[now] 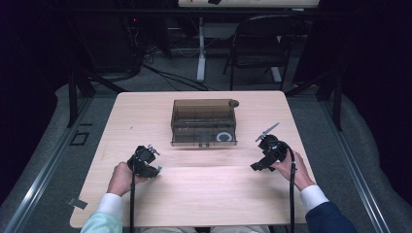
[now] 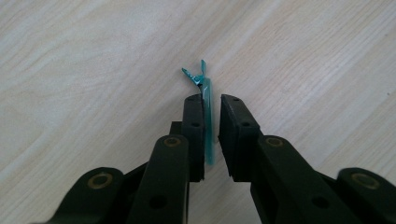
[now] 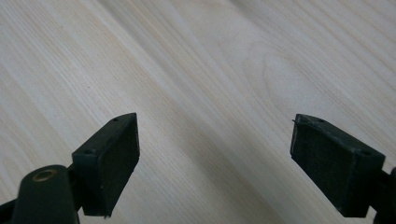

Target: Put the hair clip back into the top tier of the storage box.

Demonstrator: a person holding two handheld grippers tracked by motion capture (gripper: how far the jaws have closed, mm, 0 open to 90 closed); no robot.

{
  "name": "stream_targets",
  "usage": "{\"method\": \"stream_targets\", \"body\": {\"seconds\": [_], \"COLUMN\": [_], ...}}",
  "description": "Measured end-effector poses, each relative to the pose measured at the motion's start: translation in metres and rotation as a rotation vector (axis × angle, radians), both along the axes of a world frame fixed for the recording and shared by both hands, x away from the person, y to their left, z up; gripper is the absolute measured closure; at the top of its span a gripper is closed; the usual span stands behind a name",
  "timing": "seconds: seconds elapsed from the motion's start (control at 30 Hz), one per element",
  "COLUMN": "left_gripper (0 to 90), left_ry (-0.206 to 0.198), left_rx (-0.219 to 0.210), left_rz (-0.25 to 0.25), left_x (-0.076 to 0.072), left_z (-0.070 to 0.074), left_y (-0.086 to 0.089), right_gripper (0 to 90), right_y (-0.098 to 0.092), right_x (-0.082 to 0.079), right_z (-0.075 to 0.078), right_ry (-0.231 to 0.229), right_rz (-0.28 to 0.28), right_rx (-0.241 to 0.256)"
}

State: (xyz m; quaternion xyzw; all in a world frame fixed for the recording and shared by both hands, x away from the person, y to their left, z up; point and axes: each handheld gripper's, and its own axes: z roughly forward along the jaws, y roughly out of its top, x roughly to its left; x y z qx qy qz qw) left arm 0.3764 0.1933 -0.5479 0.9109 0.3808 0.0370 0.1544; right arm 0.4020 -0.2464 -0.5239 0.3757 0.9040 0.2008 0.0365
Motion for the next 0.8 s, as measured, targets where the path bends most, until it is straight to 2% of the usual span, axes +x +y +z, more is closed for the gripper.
{"method": "stream_targets", "body": {"seconds": [0.13,0.2,0.33,0.67,0.8], "left_gripper": [85.1,85.2,85.4,85.4,85.4], "left_ry": [0.017,0.018,0.018,0.010,0.002], "left_rx": [0.010,0.010,-0.002,-0.036,-0.038], "left_rz": [0.027,0.031,0.030,0.060,0.064], "left_x": [0.001,0.000,0.000,0.000,0.000], "left_z": [0.000,0.000,0.002,0.009,0.013], "left_y": [-0.001,-0.002,-0.002,0.004,0.006], "right_gripper": [15.4,15.4,15.4,15.4,15.7], "right_y": [0.000,0.001,0.000,-0.001,0.000], "right_x": [0.000,-0.001,0.000,0.000,0.001], "right_z": [0.002,0.002,0.003,0.003,0.004], "right_ry": [0.003,0.001,-0.001,-0.001,-0.005], "right_rz": [0.011,0.008,0.014,0.009,0.019], "right_rx": [-0.014,0.006,-0.015,-0.006,-0.015]}}
